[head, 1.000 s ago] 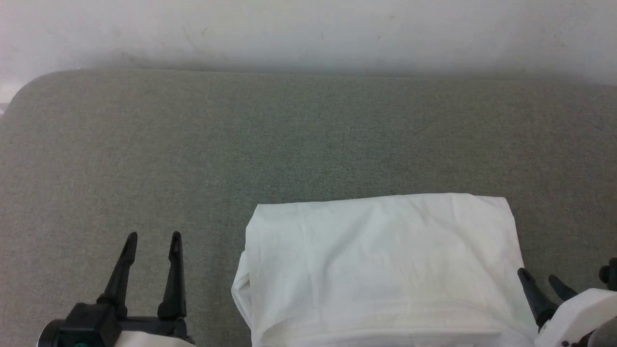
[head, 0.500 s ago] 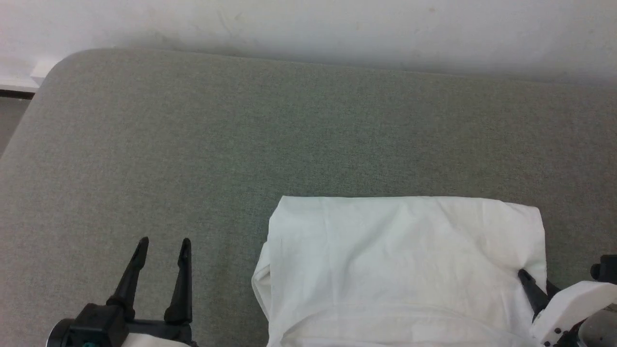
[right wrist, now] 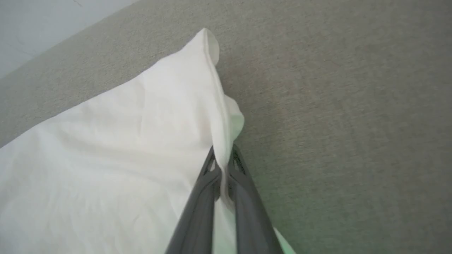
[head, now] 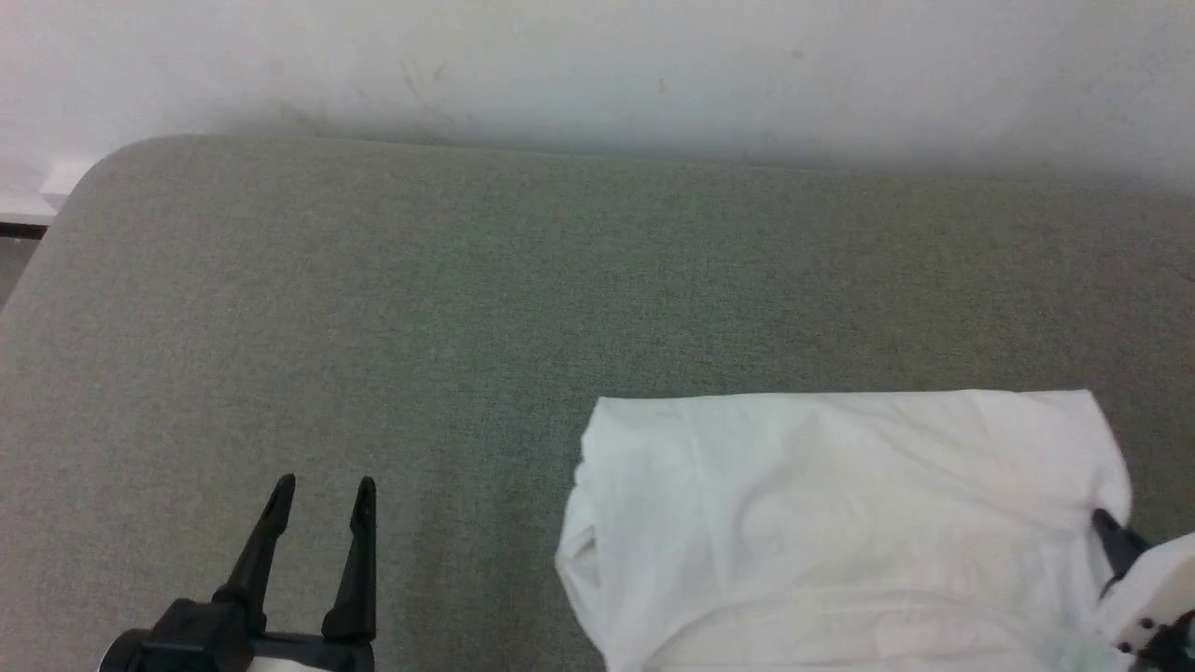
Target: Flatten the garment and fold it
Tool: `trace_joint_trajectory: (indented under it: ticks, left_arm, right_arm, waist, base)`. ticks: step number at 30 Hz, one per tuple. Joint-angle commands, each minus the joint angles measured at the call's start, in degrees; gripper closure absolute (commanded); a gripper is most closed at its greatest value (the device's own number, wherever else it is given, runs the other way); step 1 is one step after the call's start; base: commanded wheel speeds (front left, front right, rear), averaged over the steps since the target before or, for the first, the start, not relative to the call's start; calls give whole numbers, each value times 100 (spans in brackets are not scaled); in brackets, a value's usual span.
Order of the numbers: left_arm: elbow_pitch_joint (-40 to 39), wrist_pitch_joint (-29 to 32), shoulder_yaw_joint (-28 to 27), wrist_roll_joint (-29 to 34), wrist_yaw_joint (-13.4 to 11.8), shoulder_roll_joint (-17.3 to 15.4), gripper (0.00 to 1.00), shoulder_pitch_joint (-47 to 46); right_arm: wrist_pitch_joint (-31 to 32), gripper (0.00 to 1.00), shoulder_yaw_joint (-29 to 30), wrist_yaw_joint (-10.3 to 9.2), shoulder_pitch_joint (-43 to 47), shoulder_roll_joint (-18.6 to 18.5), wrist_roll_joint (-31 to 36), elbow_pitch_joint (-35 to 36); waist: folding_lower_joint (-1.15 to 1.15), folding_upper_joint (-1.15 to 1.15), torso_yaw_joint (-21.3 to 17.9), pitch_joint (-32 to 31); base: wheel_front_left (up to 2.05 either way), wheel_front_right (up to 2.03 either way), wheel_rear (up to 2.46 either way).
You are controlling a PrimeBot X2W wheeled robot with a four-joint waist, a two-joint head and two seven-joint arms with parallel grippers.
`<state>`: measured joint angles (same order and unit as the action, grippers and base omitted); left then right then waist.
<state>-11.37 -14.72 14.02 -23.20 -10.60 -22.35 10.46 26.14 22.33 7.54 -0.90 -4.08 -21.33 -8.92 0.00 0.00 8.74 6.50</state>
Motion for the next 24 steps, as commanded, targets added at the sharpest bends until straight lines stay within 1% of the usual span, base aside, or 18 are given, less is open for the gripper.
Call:
trace_joint_trajectory:
  ticks: [1,6,8,10,13,20,24]
  left_arm:
    - [18,-28,5,-1,28,16,0,45]
    - [77,-28,56,-15,45,45,0,77]
    - [96,-27,68,-23,47,45,0,87]
    - [110,-19,73,-33,46,38,0,95]
    - [117,-16,67,-58,44,27,0,118]
    - [129,-18,124,-116,84,98,0,82]
    - [168,-20,158,-131,123,158,0,-9]
  right_arm:
    - [-8,100,116,-5,-66,-96,65,54]
    - [147,100,763,-5,32,-277,338,253]
    - [221,100,863,-5,86,-299,412,334]
    - [287,100,842,-5,116,-270,406,448]
    - [411,100,517,-5,161,-184,278,688]
    - [898,100,-802,-5,286,-11,-314,1504]
    - [1130,100,-1439,-5,195,40,-501,1893]
  waist:
    - [0,0,-79,-52]
    - [0,0,-154,-147]
    - [0,0,-164,-185]
    - [0,0,-174,-219]
    - [0,0,-200,-258]
    - [0,0,-197,-240]
    - [0,0,-114,-174]
  base:
    - [0,0,0]
    - [0,0,0]
    - [0,0,0]
    - [0,0,0]
    - [0,0,0]
    - [0,0,0]
    - [0,0,0]
